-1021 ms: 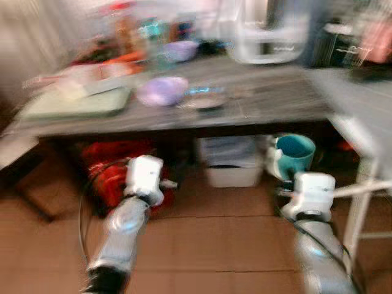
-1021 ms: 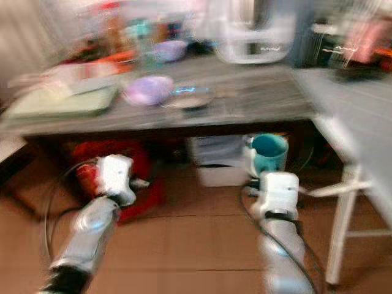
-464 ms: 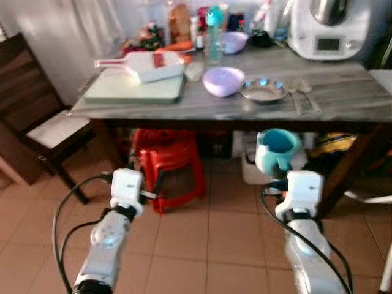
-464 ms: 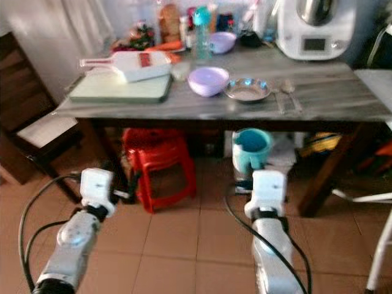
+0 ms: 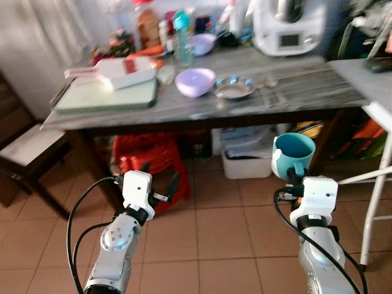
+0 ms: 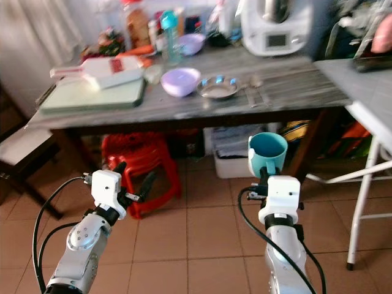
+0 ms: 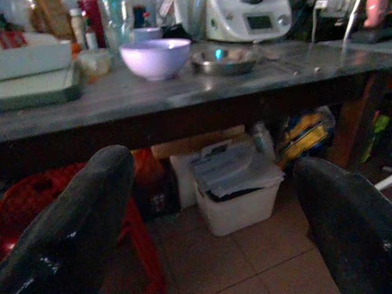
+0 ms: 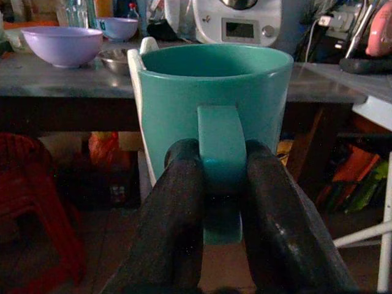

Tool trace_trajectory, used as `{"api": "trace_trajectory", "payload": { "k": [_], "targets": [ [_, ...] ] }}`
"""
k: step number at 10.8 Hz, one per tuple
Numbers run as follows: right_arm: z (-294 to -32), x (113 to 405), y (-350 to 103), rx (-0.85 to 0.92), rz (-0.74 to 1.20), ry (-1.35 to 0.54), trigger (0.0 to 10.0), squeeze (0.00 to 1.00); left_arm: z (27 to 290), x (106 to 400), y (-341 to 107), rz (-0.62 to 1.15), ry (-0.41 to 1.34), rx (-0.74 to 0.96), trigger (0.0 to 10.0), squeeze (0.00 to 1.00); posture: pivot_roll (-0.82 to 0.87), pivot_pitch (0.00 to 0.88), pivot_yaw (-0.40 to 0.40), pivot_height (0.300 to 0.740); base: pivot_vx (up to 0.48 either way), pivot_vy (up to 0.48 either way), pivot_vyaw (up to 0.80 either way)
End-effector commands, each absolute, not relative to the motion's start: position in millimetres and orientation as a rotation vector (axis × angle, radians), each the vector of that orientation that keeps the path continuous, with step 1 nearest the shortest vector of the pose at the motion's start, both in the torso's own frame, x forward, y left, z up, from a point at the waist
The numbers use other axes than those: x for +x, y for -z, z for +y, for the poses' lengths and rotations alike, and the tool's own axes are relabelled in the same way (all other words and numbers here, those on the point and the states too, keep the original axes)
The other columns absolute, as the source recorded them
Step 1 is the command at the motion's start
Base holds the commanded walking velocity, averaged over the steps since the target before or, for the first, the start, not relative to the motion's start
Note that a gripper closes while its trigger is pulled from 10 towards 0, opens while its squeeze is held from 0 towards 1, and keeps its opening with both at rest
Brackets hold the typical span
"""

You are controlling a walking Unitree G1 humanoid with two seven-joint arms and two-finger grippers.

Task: Setting the table

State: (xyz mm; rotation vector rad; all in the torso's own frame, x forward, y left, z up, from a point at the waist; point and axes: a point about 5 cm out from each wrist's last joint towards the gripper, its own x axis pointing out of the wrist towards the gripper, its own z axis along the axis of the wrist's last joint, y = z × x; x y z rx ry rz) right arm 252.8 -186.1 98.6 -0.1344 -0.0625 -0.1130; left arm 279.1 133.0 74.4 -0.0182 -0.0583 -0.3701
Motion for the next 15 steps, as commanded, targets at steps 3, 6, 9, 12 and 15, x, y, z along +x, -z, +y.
{"api": "trace_trajectory", "payload": {
  "k": [3,6,9,12,15],
  "targets": [
    [-184.1,254.1,-110.8,-0.138,-0.121,0.11,10.0,0.0,139.6,276.8,-75.3,-0.051,0.382,-0.018,10.0,0.0,0.03,0.0,0.074,0.74,0.32,0.0,0.0],
    [-182.3,254.7,-112.3,-0.143,-0.129,0.105,10.0,0.0,135.1,276.9,-76.7,-0.053,0.396,-0.03,10.0,0.0,0.03,0.0,0.075,0.74,0.48,0.0,-0.66],
    [-182.6,254.1,-113.6,-0.148,-0.135,0.111,10.0,0.0,134.4,276.1,-76.7,-0.048,0.412,-0.034,10.0,0.0,0.03,0.0,0.08,0.74,0.48,0.0,-0.17],
    [-181.4,254.6,-116.8,-0.169,-0.151,0.111,10.0,0.0,132.0,275.0,-78.3,-0.051,0.422,-0.037,10.0,0.0,0.03,0.0,0.081,0.74,0.48,0.0,0.43],
    [-180.8,255.2,-122.0,-0.17,-0.171,0.109,10.0,0.0,133.5,272.2,-82.8,-0.069,0.425,-0.026,10.0,0.0,0.03,0.0,0.078,0.74,0.449,0.0,0.16]
  ]
}}
